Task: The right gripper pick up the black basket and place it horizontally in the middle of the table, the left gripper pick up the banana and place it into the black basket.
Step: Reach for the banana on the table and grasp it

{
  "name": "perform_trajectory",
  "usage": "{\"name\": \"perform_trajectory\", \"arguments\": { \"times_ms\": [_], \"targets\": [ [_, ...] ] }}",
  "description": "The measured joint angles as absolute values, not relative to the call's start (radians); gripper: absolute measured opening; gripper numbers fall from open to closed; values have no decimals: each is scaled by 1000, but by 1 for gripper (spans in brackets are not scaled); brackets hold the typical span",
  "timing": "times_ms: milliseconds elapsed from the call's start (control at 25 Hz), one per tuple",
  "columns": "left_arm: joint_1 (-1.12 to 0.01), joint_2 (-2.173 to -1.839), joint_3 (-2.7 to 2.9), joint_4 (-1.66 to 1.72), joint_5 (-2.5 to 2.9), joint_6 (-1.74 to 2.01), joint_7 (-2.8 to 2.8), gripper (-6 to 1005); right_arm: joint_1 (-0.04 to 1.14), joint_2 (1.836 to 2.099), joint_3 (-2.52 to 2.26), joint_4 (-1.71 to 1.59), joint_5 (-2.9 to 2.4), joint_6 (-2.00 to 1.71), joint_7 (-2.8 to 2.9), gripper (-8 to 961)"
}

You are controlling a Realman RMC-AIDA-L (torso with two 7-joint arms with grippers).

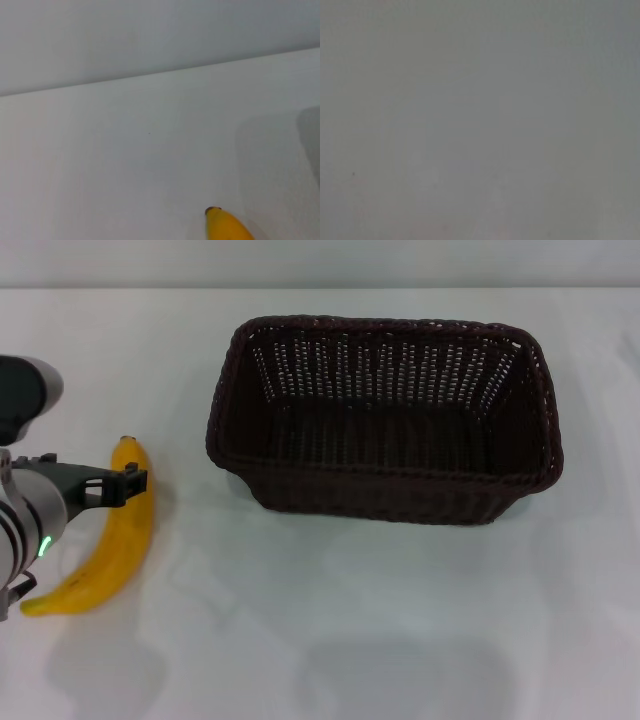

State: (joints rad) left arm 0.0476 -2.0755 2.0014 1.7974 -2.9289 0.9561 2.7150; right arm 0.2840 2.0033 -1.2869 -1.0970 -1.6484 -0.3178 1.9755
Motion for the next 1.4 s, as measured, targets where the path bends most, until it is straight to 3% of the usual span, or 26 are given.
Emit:
{"name": "perform_trajectory", "arguments": {
  "times_ms": [800,1400],
  "targets": [
    [48,-2077,1986,1773,-2928,917,2638,878,290,2003,-1263,-1101,-1646,-341,1950,842],
    [-27,-2077,1994,1749,-2930,1018,2644,879,296,2003,-1262,-1097,-1646,-342,1938,842]
  ]
}}
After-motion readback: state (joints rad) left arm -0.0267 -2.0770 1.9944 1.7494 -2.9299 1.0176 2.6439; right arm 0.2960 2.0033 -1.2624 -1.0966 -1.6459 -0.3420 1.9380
